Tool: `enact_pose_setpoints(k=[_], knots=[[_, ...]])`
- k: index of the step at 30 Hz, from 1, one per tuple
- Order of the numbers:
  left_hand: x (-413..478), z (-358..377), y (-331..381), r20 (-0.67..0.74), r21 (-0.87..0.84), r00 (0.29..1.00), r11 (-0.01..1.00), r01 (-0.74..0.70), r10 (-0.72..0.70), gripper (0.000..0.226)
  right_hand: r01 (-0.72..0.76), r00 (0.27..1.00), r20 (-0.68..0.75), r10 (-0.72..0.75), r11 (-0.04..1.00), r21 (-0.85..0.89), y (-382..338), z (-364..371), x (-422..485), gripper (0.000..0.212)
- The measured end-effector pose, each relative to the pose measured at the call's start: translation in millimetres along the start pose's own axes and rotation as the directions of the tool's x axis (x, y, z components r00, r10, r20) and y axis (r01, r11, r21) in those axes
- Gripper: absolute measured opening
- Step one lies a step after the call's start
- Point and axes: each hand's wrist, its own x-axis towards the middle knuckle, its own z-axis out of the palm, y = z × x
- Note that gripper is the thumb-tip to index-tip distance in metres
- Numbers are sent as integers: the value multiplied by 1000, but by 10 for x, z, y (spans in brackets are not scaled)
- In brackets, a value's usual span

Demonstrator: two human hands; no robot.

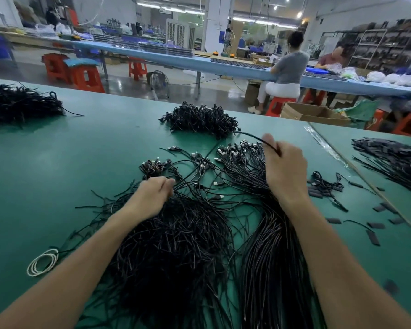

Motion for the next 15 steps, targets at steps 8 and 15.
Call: enact_pose_setpoints(k=[8,15], knots=[[-109,140,158,33,-171,990,977,-127,135,42,412,900,-176,-399,910,48,-454,-114,-141,40],[-164,122,209,-157,-127,987,992,-5,-15,42,148,896,396,199,707,-691,46,-182,-359,46]])
